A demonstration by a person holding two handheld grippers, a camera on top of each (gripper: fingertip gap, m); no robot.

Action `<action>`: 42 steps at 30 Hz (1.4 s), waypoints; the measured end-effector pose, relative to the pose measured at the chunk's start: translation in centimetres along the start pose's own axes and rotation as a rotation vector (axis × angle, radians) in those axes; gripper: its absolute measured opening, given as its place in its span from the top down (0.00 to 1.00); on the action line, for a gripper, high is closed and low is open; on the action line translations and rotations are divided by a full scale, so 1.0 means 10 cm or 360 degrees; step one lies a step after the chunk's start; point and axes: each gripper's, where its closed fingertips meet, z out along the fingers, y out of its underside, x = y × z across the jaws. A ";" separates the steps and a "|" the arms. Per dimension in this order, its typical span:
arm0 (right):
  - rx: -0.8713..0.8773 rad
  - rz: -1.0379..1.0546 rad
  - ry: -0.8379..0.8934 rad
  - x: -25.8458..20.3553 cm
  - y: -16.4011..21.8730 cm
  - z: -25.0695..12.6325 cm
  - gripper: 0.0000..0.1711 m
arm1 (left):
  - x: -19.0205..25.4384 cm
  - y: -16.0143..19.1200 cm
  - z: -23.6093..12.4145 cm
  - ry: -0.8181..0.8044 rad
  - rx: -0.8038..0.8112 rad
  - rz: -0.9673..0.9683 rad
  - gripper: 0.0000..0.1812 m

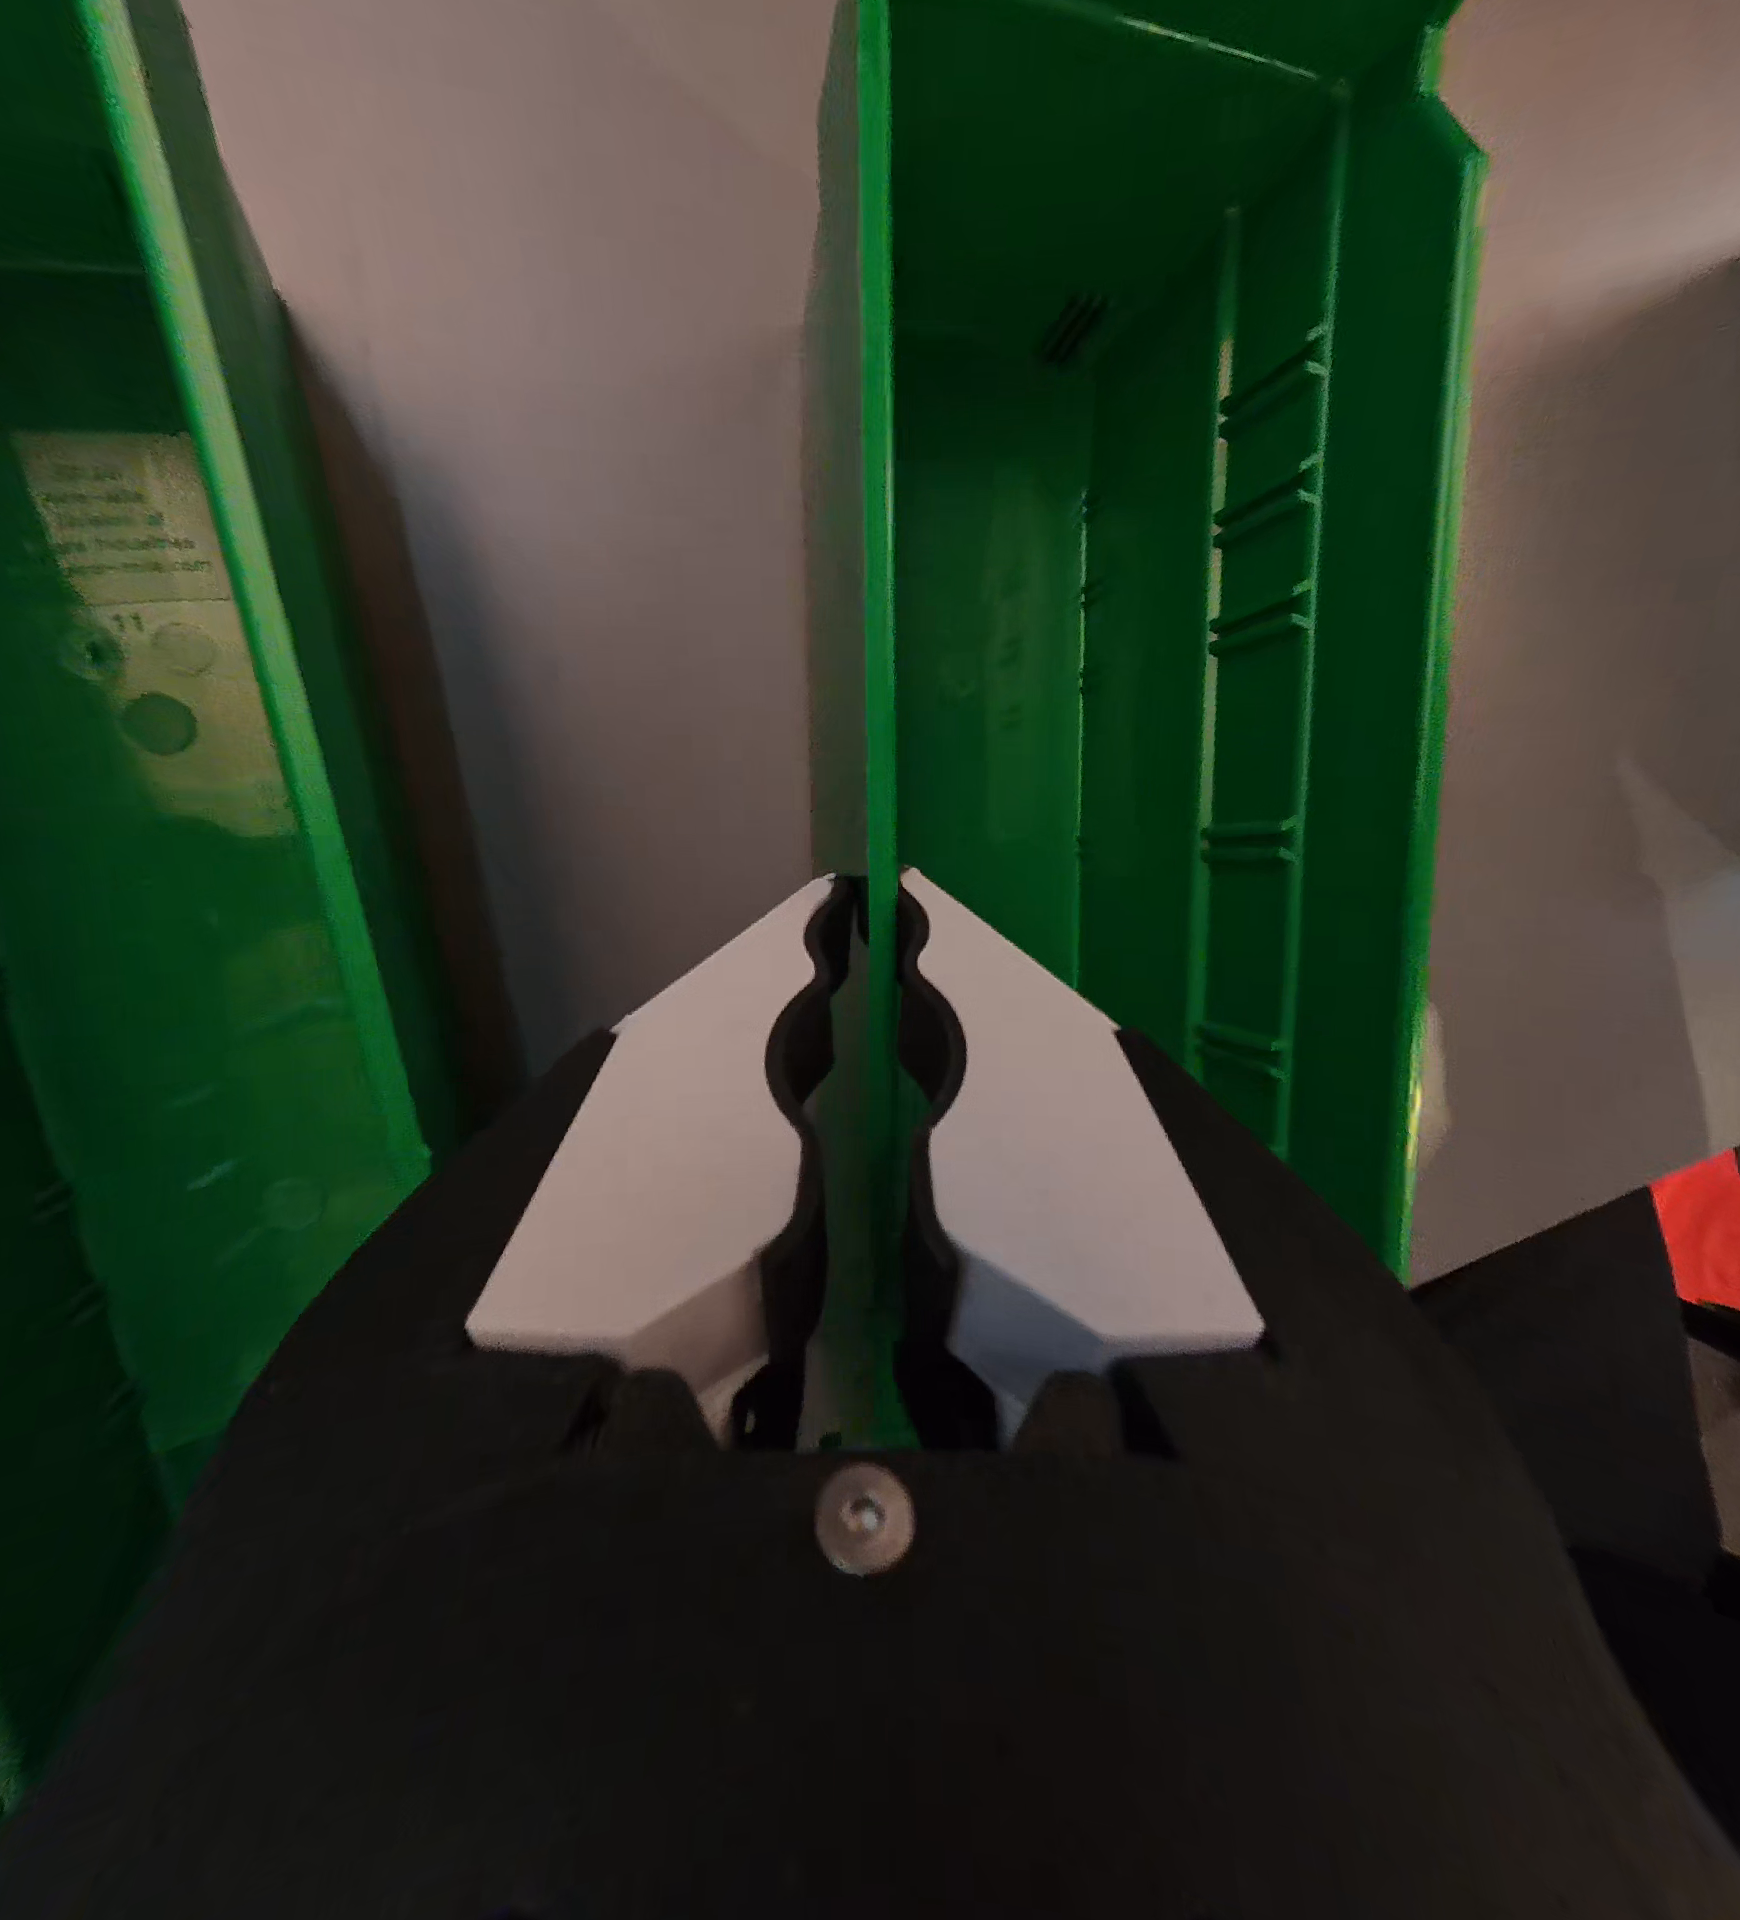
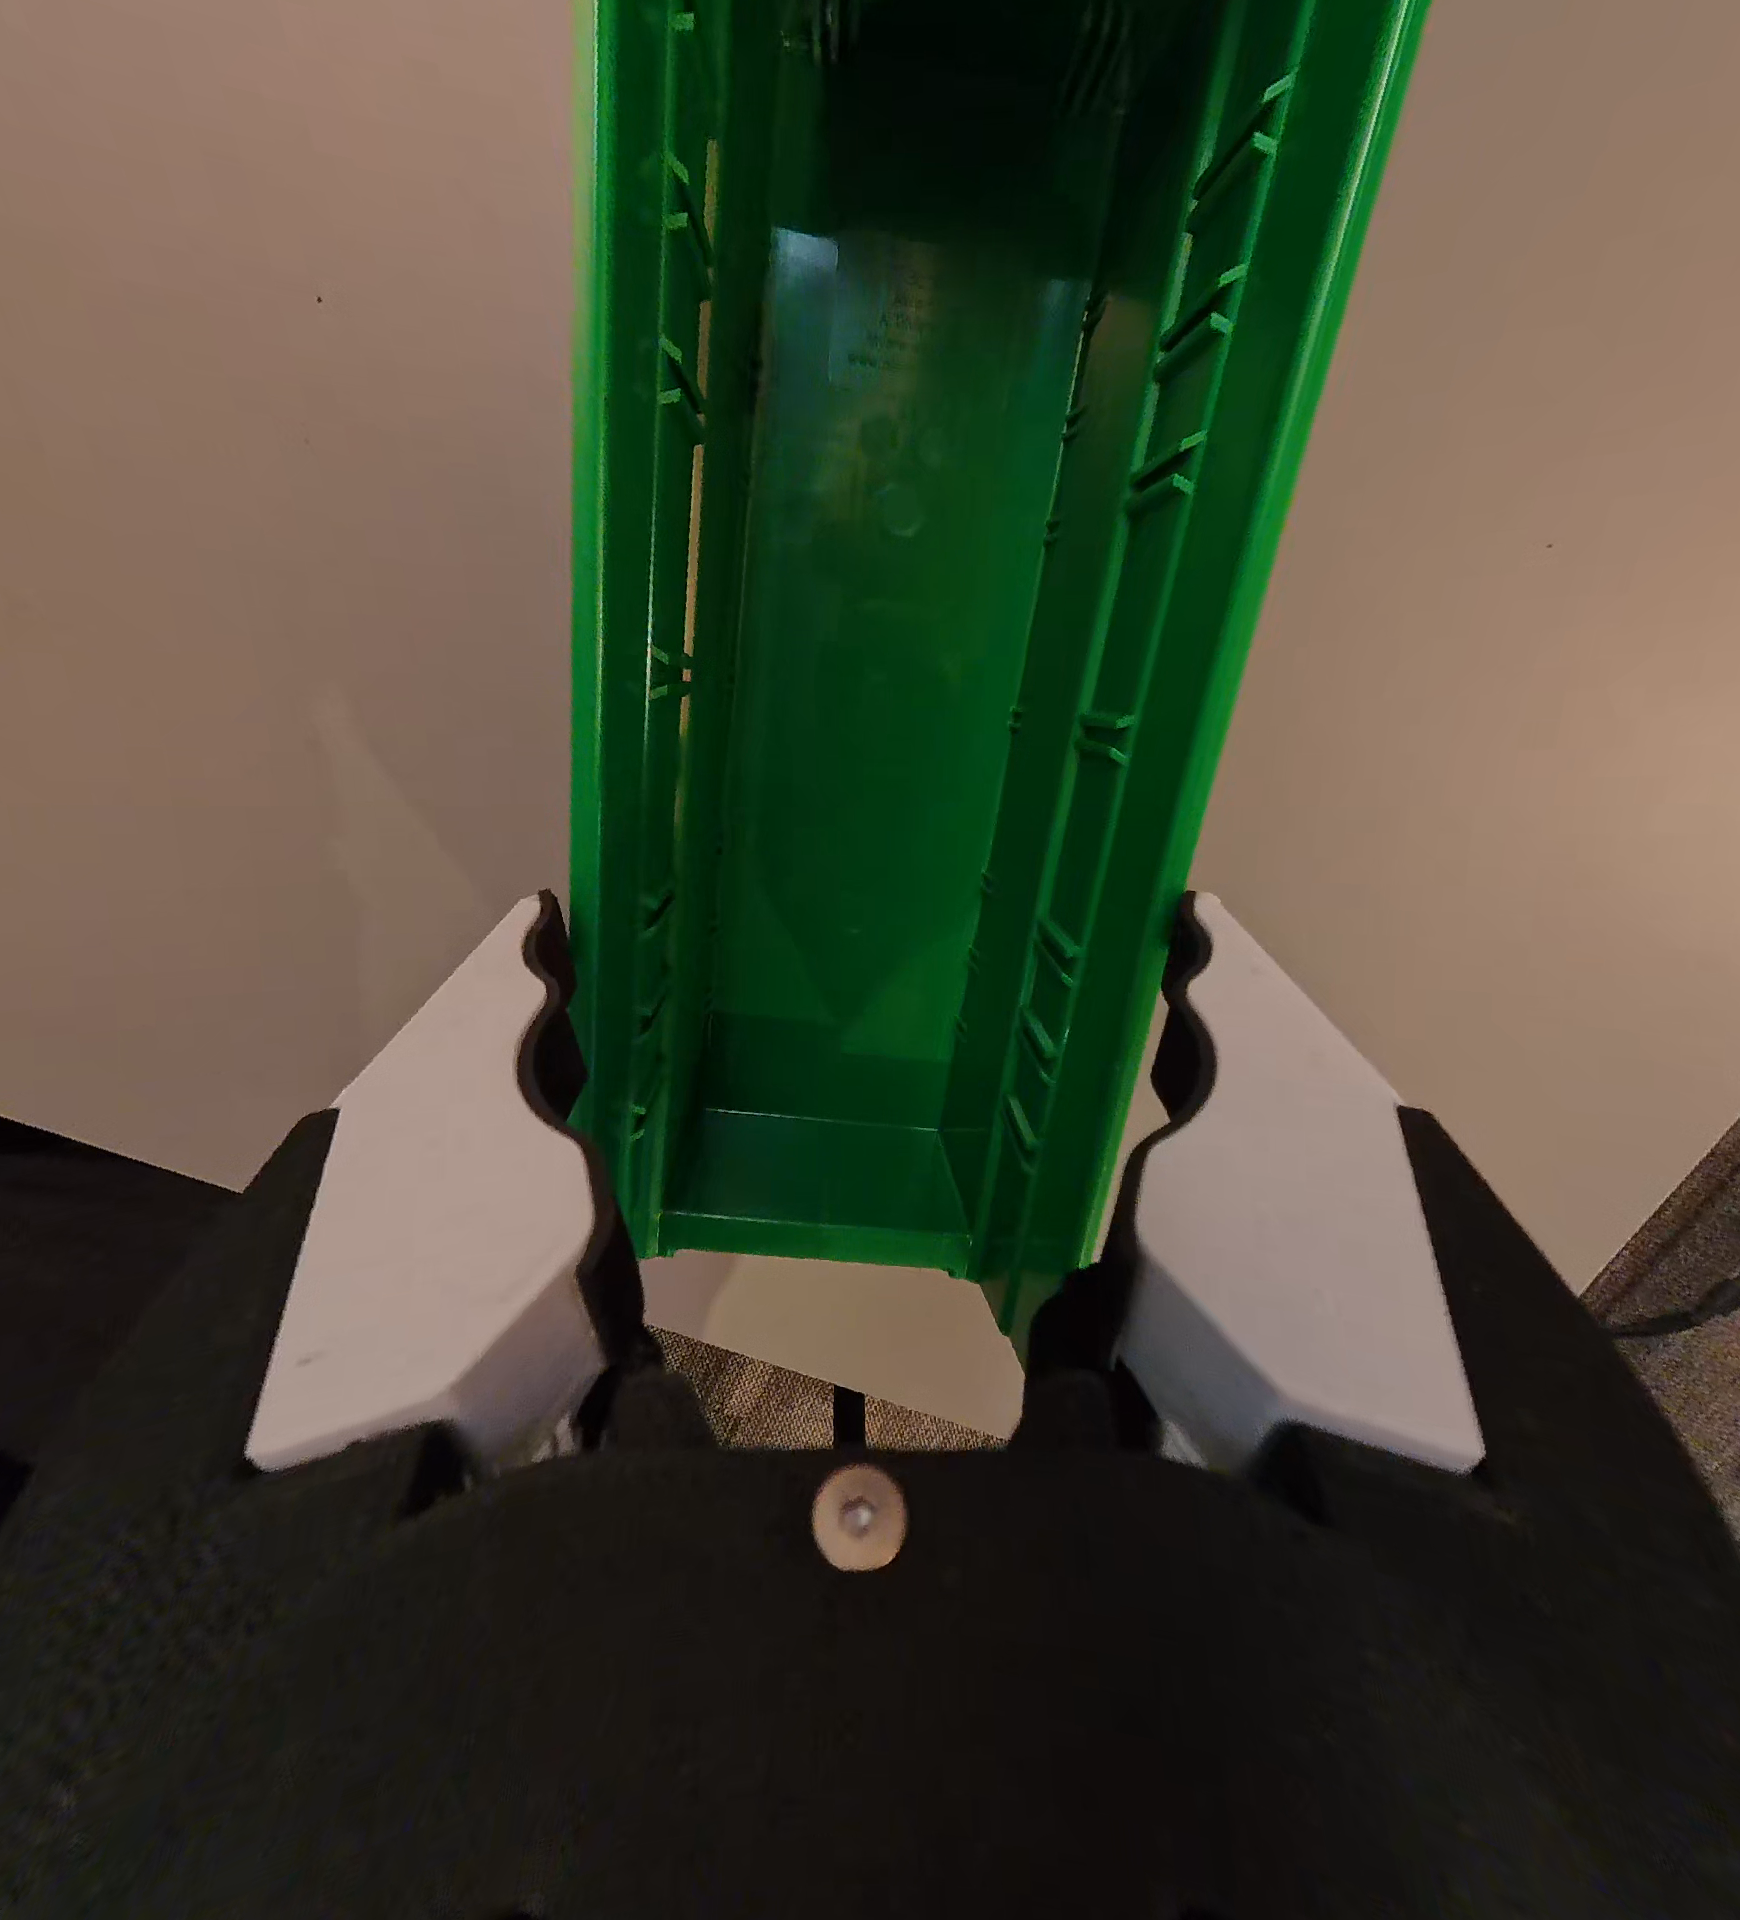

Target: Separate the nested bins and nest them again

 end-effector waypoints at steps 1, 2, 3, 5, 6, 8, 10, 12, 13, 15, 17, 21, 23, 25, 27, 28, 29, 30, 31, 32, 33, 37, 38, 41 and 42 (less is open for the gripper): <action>0.0001 0.0000 0.0000 0.00 0.00 0.00 0.35 | -0.01 -0.01 0.00 0.0004 0.0006 -0.0010 0.98; 0.0003 0.0002 0.0000 0.00 0.00 0.00 0.35 | -0.03 -0.01 -0.01 0.0000 0.0015 -0.0024 0.97; 0.0003 0.0003 0.0002 0.00 0.00 0.00 0.35 | -0.05 -0.02 -0.01 -0.0005 0.0030 -0.0031 0.97; 0.0003 0.0009 0.0004 0.00 0.00 0.00 0.35 | -0.04 -0.03 -0.02 0.0034 0.0036 -0.0060 0.96; 0.0004 0.0014 0.0003 0.00 0.00 0.00 0.34 | -0.02 -0.04 -0.02 0.0043 0.0044 -0.0053 0.95; -0.0003 0.0016 0.0001 -0.01 0.00 0.00 0.34 | 0.01 -0.09 -0.03 0.0056 0.0086 -0.0042 0.93; -0.0012 0.0011 0.0003 -0.01 0.00 0.00 0.37 | 0.03 -0.14 -0.07 0.0049 0.0116 -0.0010 0.92; -0.0009 0.0013 -0.0004 0.00 0.00 -0.01 0.38 | 0.05 -0.15 -0.09 0.0053 0.0123 0.0024 0.90; -0.0008 0.0014 -0.0009 0.00 -0.01 -0.01 0.39 | 0.06 -0.17 -0.10 0.0055 0.0142 0.0040 0.89; 0.0000 0.0018 -0.0021 0.00 -0.01 -0.02 0.40 | 0.08 -0.20 -0.13 0.0040 0.0158 0.0078 0.88; 0.0014 0.0018 -0.0027 0.00 -0.02 -0.04 0.42 | 0.09 -0.25 -0.19 -0.0001 0.0201 0.0142 0.88; 0.0042 0.0006 -0.0021 0.00 -0.04 -0.06 0.43 | 0.23 -0.39 -0.34 0.0011 0.0326 0.0248 0.91; 0.0068 0.0010 -0.0030 0.00 -0.06 -0.10 0.44 | 0.28 -0.43 -0.39 0.0036 0.0365 0.0253 0.91; 0.0088 0.0019 -0.0041 0.00 -0.09 -0.13 0.44 | 0.29 -0.44 -0.42 0.0011 0.0363 0.0287 0.91; 0.0095 0.0016 -0.0041 0.00 -0.10 -0.15 0.44 | 0.34 -0.47 -0.45 0.0037 0.0397 0.0299 0.91; 0.0097 0.0016 -0.0041 0.00 -0.10 -0.16 0.44 | 0.35 -0.47 -0.46 0.0042 0.0403 0.0308 0.90; 0.0105 0.0016 -0.0041 0.01 -0.11 -0.17 0.44 | 0.37 -0.47 -0.46 0.0042 0.0399 0.0320 0.90; 0.0122 0.0020 -0.0042 0.01 -0.12 -0.18 0.44 | 0.38 -0.47 -0.46 0.0043 0.0397 0.0328 0.90; 0.0136 0.0024 -0.0045 0.01 -0.12 -0.19 0.45 | 0.39 -0.47 -0.46 0.0053 0.0396 0.0335 0.90; 0.0144 0.0028 -0.0049 0.01 -0.12 -0.21 0.44 | 0.40 -0.47 -0.46 0.0057 0.0398 0.0340 0.90; 0.0157 0.0033 -0.0054 0.01 -0.13 -0.22 0.45 | 0.40 -0.47 -0.46 0.0056 0.0402 0.0345 0.90; 0.0191 0.0047 -0.0066 0.01 -0.12 -0.26 0.44 | 0.46 -0.49 -0.48 0.0057 0.0415 0.0378 0.91; 0.0194 0.0046 -0.0066 0.01 -0.11 -0.26 0.44 | 0.48 -0.49 -0.48 0.0049 0.0418 0.0395 0.91; 0.0151 0.0037 -0.0068 0.01 -0.03 -0.22 0.43 | 0.57 -0.49 -0.49 0.0065 0.0423 0.0437 0.91; 0.0133 0.0032 -0.0067 0.01 0.02 -0.20 0.42 | 0.59 -0.49 -0.48 0.0078 0.0419 0.0442 0.91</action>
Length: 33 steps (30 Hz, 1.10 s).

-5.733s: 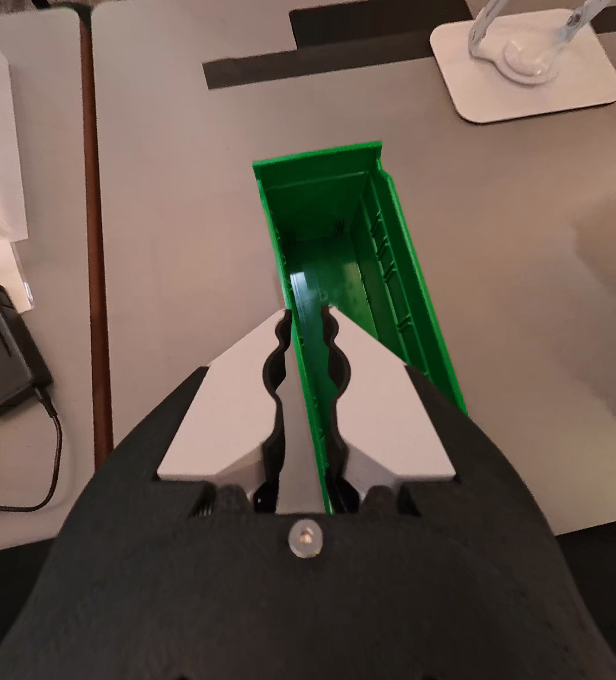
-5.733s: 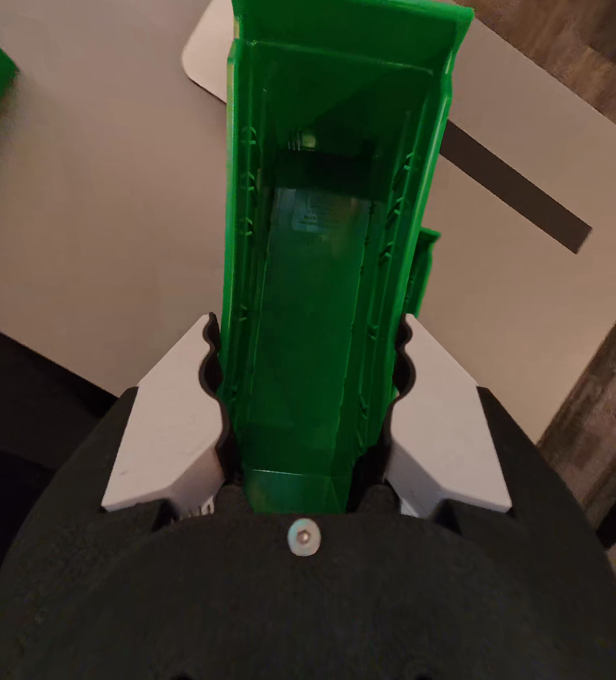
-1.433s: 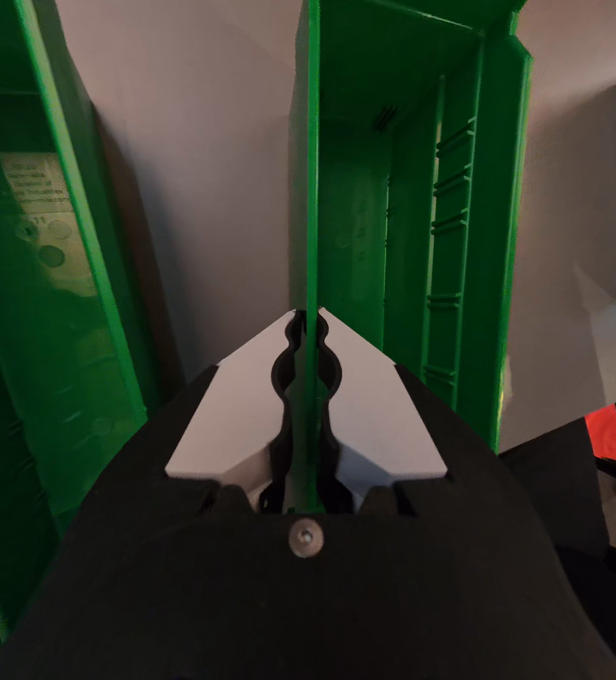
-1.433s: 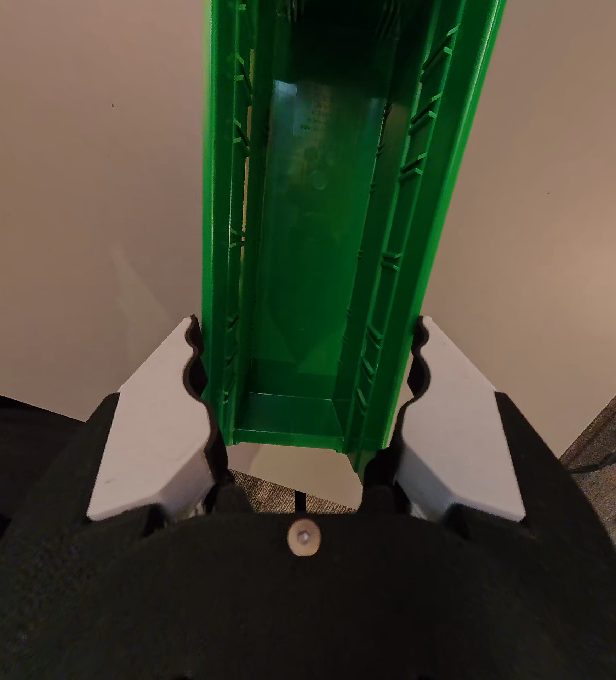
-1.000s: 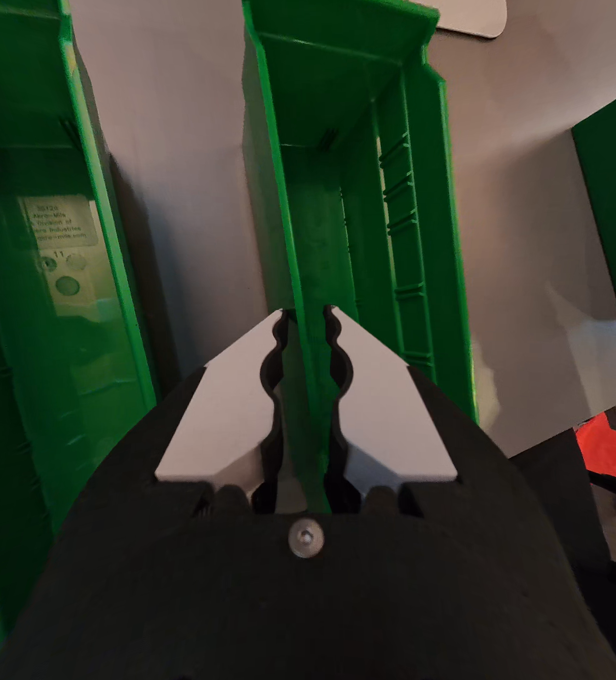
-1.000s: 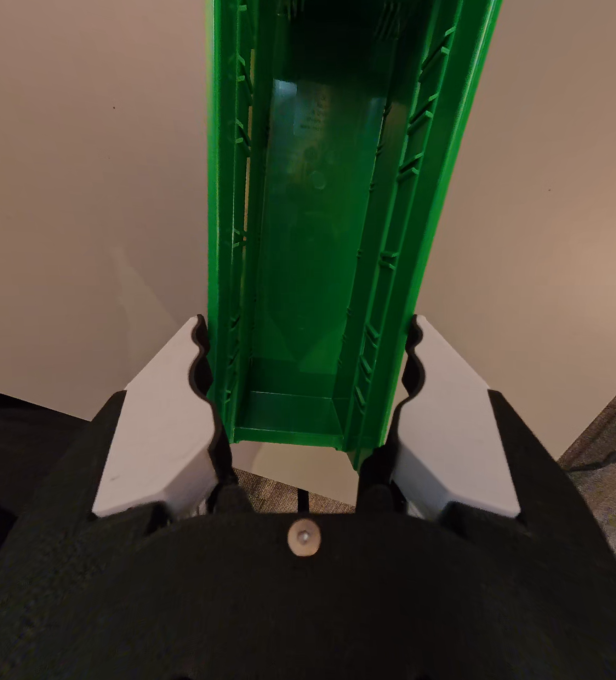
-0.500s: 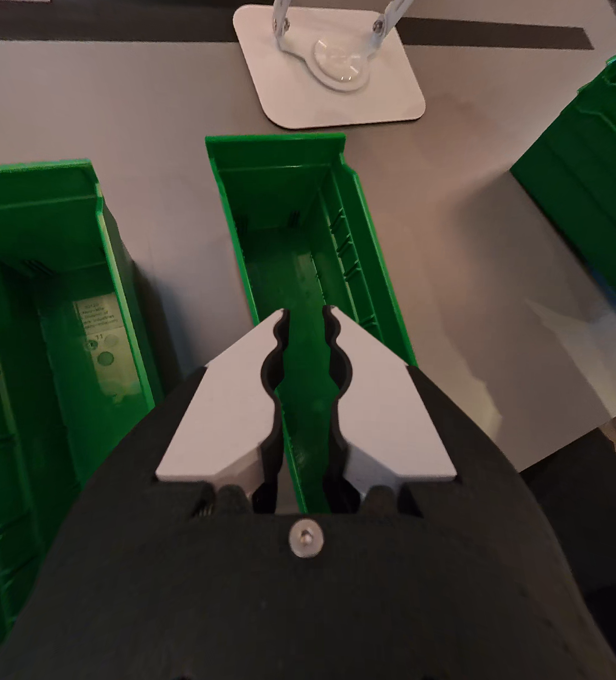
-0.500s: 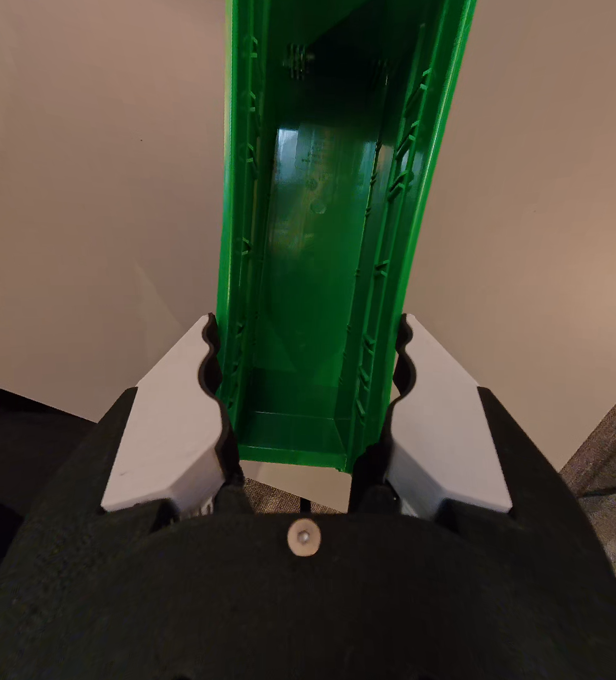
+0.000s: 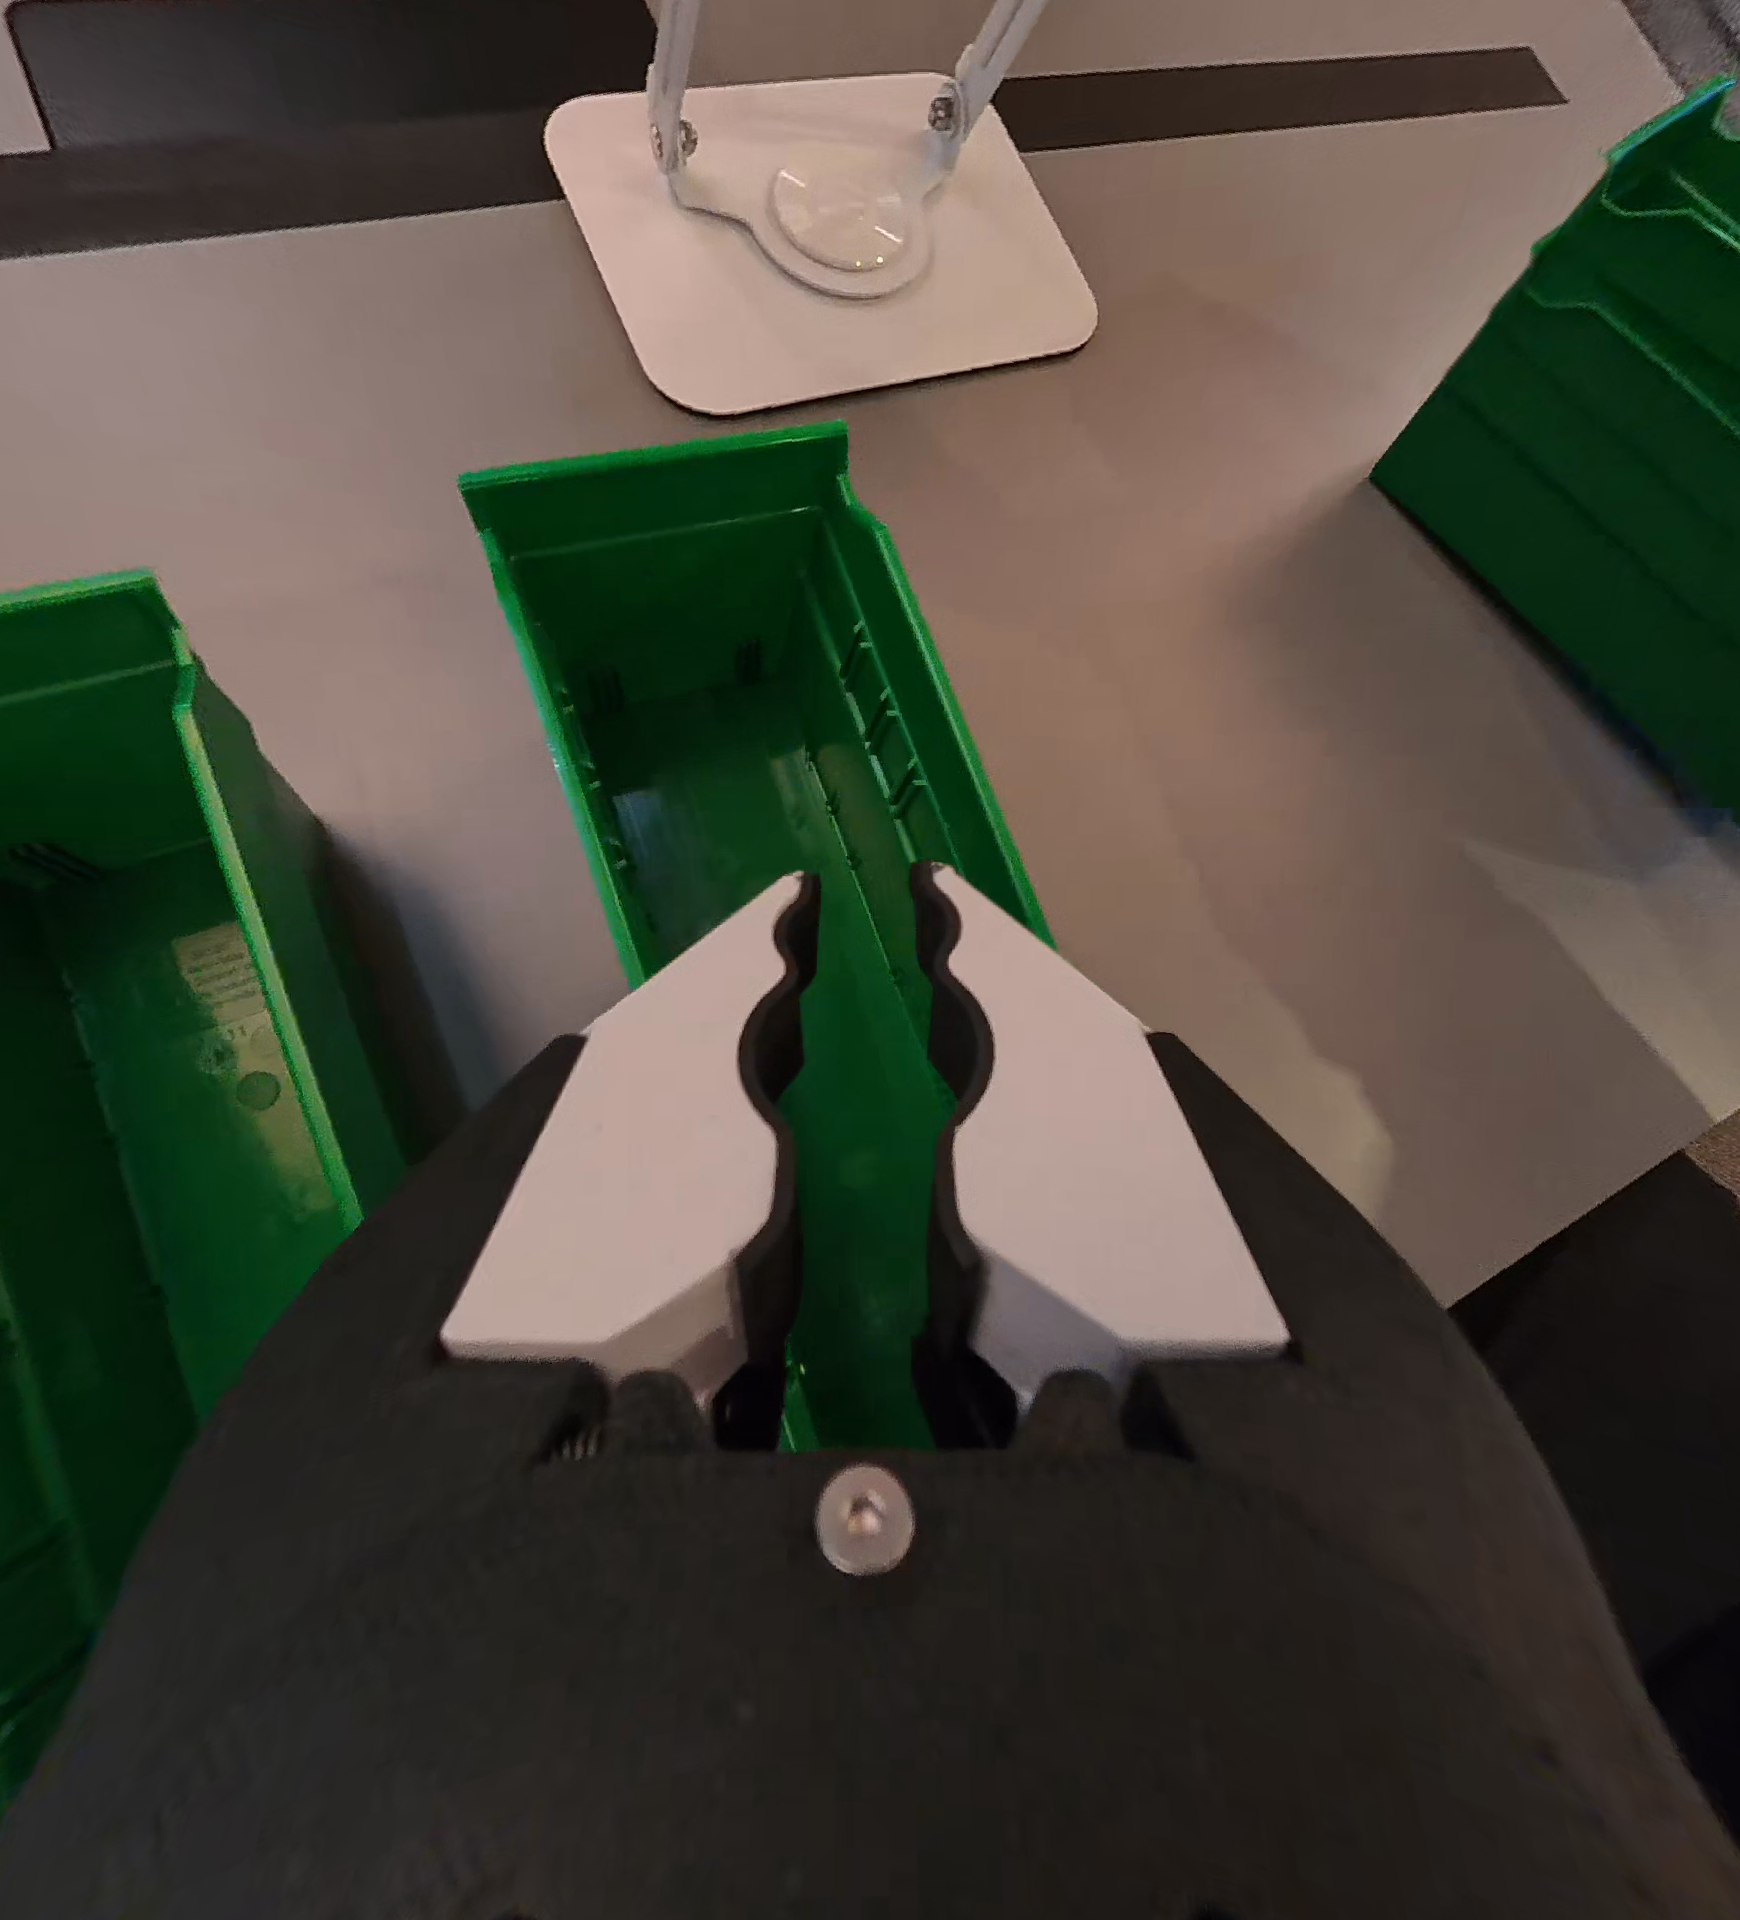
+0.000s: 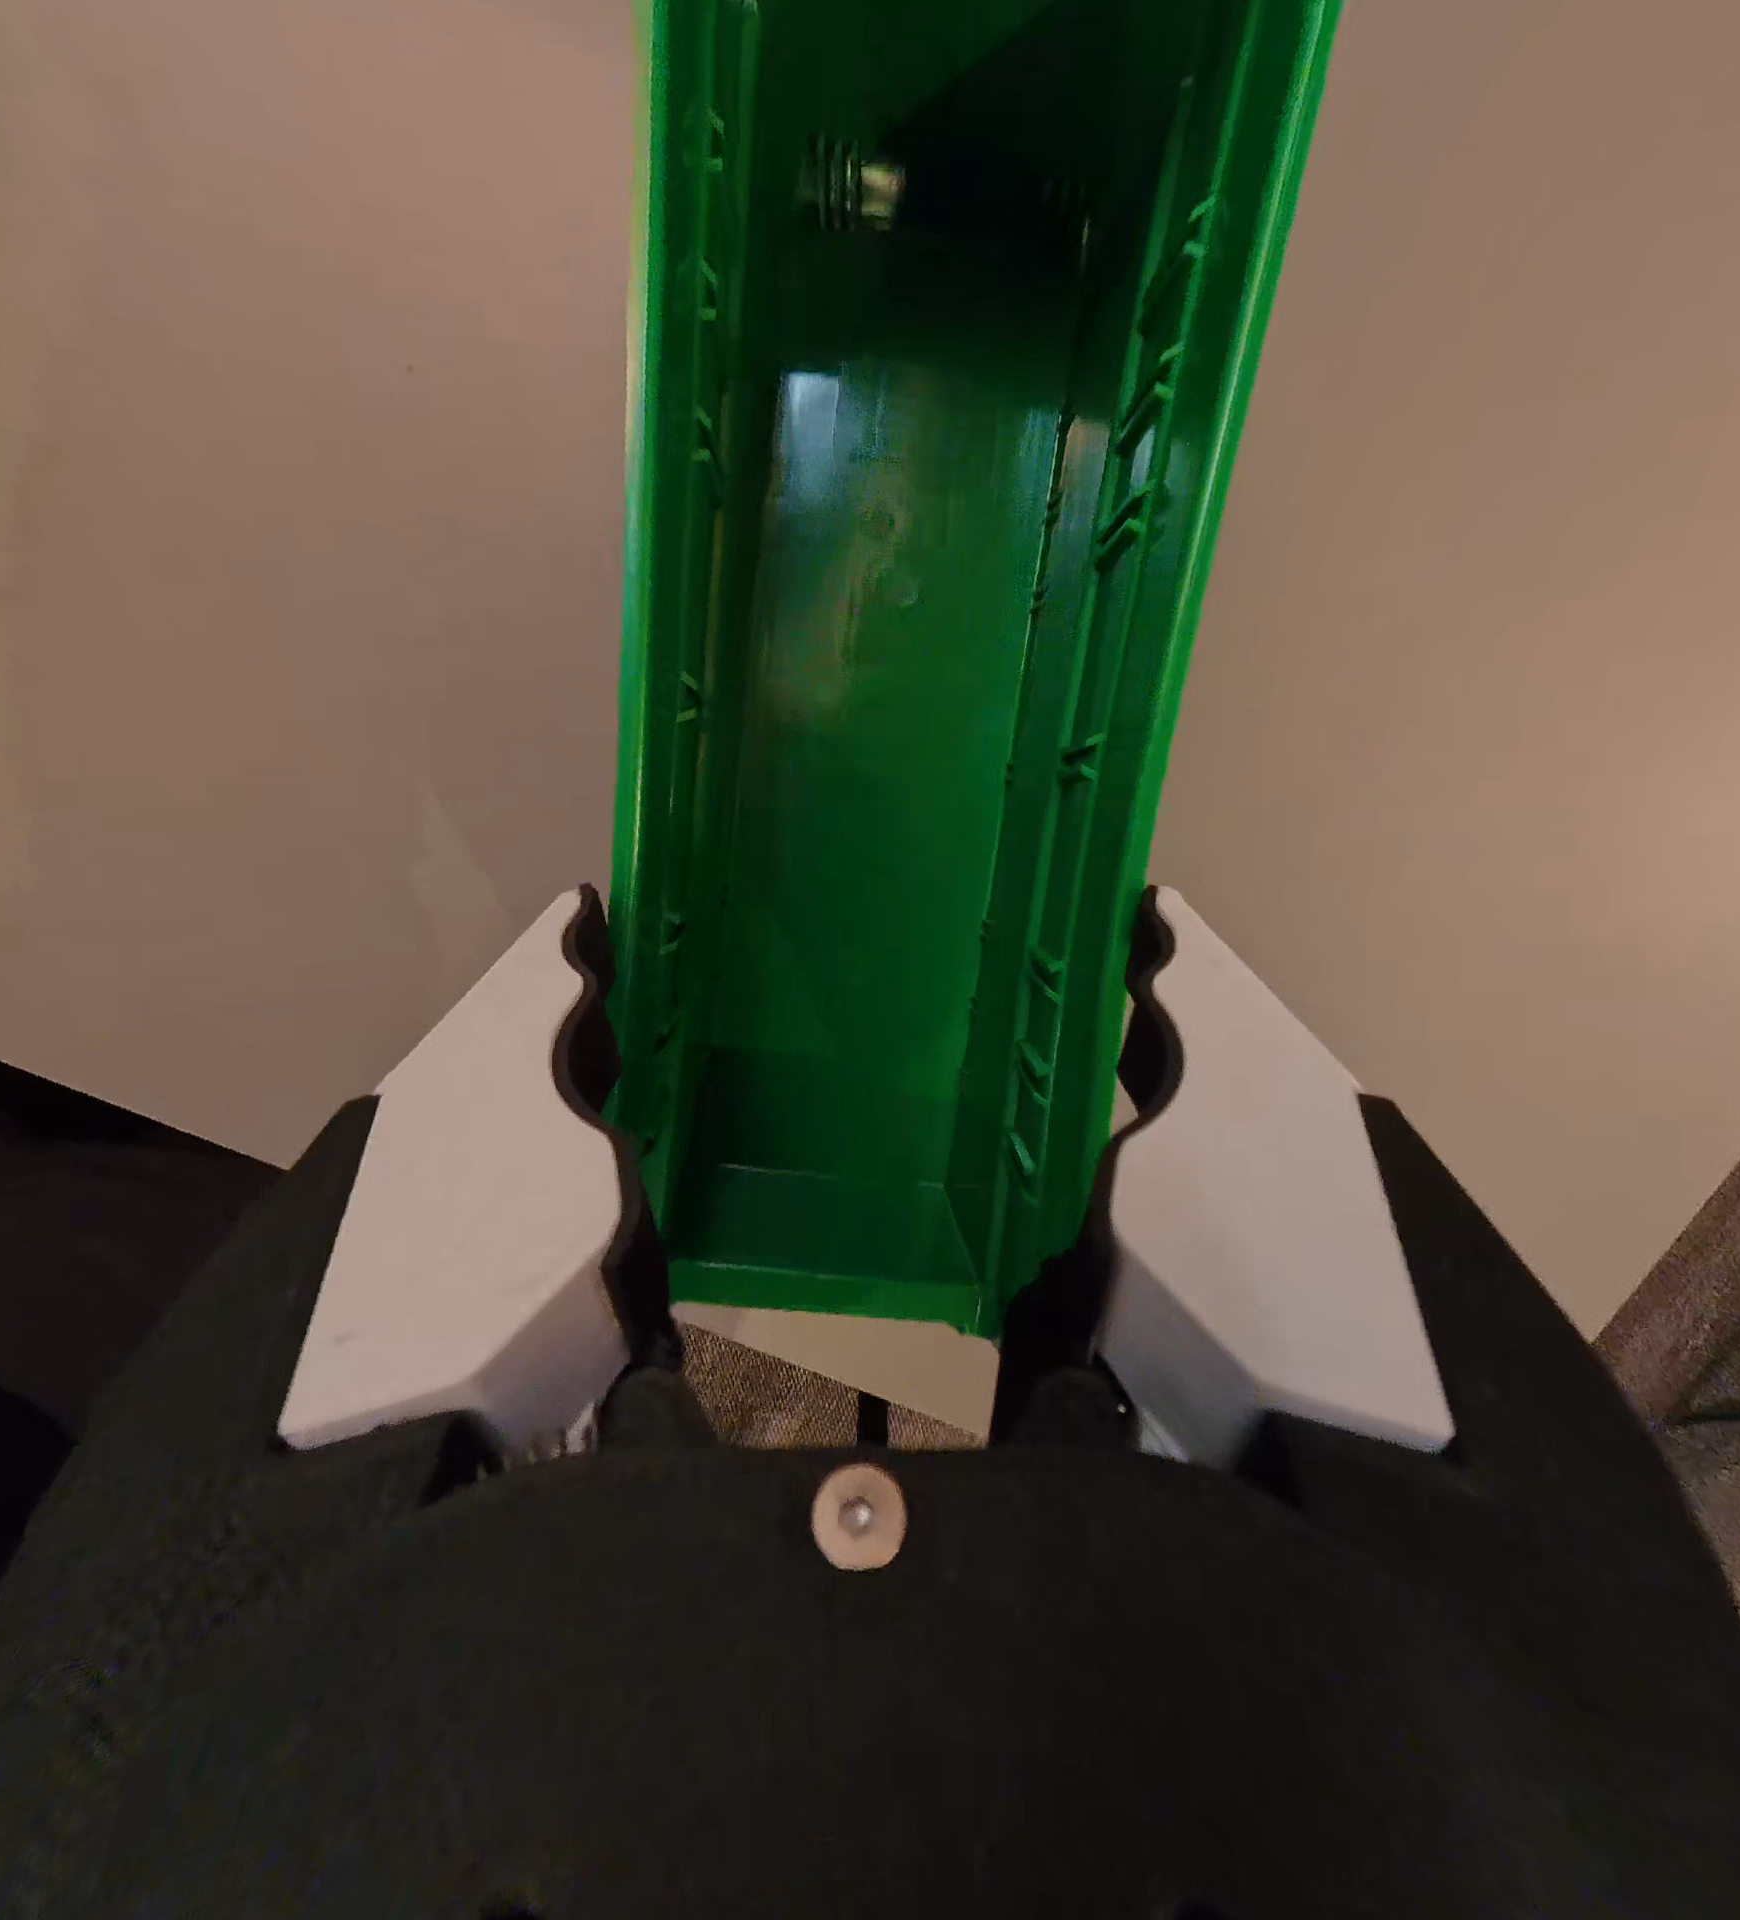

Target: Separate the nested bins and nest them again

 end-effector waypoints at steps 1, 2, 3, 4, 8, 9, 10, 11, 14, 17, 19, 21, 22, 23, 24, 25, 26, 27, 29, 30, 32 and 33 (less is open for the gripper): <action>-0.0020 -0.0003 0.0002 0.00 0.05 0.02 0.42 | 0.01 0.00 0.00 0.0007 -0.0001 0.0004 0.91; -0.0048 -0.0005 0.0008 0.00 0.10 0.05 0.40 | 0.01 0.00 0.00 0.0008 -0.0001 0.0007 0.91; -0.0056 -0.0010 0.0016 0.00 0.13 0.06 0.39 | 0.01 0.00 0.01 0.0012 -0.0003 0.0004 0.91; -0.0059 -0.0013 0.0029 0.01 0.14 0.06 0.38 | 0.02 0.01 0.01 0.0022 -0.0004 -0.0001 0.91; -0.0103 -0.0015 0.0063 -0.01 0.14 0.09 0.34 | 0.06 0.03 0.05 0.0042 -0.0024 0.0014 0.91; -0.0108 -0.0029 0.0070 -0.01 0.11 0.11 0.33 | 0.08 0.04 0.06 0.0046 -0.0032 0.0022 0.91; -0.0100 -0.0036 0.0069 -0.02 0.07 0.12 0.33 | 0.09 0.04 0.07 0.0052 -0.0036 0.0029 0.91; -0.0090 -0.0025 0.0060 -0.02 0.02 0.14 0.31 | 0.11 0.05 0.07 0.0058 -0.0040 0.0036 0.91; -0.0166 -0.0010 0.0046 -0.02 -0.03 0.24 0.26 | 0.14 0.06 0.08 0.0063 -0.0051 0.0052 0.91; -0.0225 -0.0038 0.0094 0.03 -0.08 0.33 0.30 | 0.14 0.07 0.08 0.0066 -0.0057 0.0055 0.91; -0.0217 -0.0025 0.0100 0.06 -0.11 0.33 0.35 | 0.13 0.06 0.07 0.0066 -0.0051 0.0058 0.91; -0.0208 -0.0020 0.0106 0.06 -0.13 0.32 0.38 | 0.13 0.06 0.07 0.0071 -0.0047 0.0057 0.91; -0.0202 -0.0022 0.0107 0.06 -0.13 0.32 0.39 | 0.13 0.06 0.07 0.0071 -0.0049 0.0058 0.91; -0.0195 -0.0019 0.0104 0.06 -0.13 0.32 0.40 | 0.13 0.06 0.08 0.0072 -0.0050 0.0057 0.91; -0.0187 -0.0014 0.0099 0.06 -0.13 0.31 0.40 | 0.13 0.06 0.09 0.0074 -0.0052 0.0058 0.92; -0.0178 -0.0008 0.0091 0.06 -0.13 0.30 0.41 | 0.13 0.07 0.09 0.0076 -0.0054 0.0060 0.92; -0.0172 -0.0001 0.0082 0.06 -0.12 0.29 0.42 | 0.14 0.07 0.10 0.0078 -0.0058 0.0062 0.92; -0.0167 0.0006 0.0072 0.06 -0.12 0.28 0.42 | 0.15 0.08 0.11 0.0079 -0.0061 0.0064 0.92; -0.0137 0.0011 0.0059 0.06 -0.13 0.24 0.42 | 0.16 0.08 0.12 0.0082 -0.0066 0.0070 0.92; -0.0128 0.0009 0.0058 0.07 -0.14 0.22 0.42 | 0.16 0.09 0.12 0.0082 -0.0068 0.0074 0.92; -0.0111 -0.0003 0.0069 0.07 -0.15 0.17 0.42 | 0.17 0.09 0.13 0.0082 -0.0072 0.0079 0.92; -0.0104 -0.0010 0.0075 0.07 -0.16 0.13 0.42 | 0.17 0.09 0.12 0.0081 -0.0070 0.0080 0.92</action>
